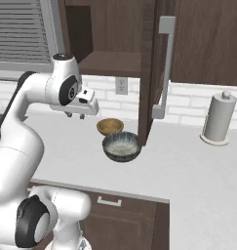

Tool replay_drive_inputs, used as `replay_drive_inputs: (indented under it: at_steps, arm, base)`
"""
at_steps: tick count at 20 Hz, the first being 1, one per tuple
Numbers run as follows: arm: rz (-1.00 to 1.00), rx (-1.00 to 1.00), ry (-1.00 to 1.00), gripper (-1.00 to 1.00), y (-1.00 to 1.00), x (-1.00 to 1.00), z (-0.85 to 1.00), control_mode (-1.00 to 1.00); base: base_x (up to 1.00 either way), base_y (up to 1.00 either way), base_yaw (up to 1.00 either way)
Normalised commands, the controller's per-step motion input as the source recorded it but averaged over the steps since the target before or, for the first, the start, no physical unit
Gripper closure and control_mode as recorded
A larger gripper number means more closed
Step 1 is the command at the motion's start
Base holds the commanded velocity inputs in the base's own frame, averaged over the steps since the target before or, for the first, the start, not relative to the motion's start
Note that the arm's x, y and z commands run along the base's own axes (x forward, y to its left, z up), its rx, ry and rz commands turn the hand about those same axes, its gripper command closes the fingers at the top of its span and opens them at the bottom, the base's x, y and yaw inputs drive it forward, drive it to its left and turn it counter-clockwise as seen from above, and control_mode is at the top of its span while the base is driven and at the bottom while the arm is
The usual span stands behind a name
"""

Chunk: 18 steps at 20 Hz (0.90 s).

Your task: Pick up the bowls on the counter and stack them on top of one another in the open cabinet. Place the smaller bowl on top of the larger bowl.

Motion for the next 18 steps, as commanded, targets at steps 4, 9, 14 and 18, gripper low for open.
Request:
replay_drive_inputs:
  at_steps: [4, 9, 14, 18]
  arm:
    - [-0.02, -0.05, 0.09, -1.00, 0.38, 0.12, -0.12, -1.00]
    - [0.26, -0.18, -0.01, -1.00, 0.63, 0.03, -0.68, -1.00]
    - [0.29, -0.23, -0.03, -1.00, 0.15, 0.27, -0.50, -1.00]
    - [0.09, -0.04, 0.00, -1.00, -0.01, 0.55, -0.26, -1.00]
  base:
    - [0.00, 0.00, 0.00]
    - [0.00, 0.00, 0.00]
    - [0.00, 0.00, 0.00]
    - [0.00, 0.00, 0.00]
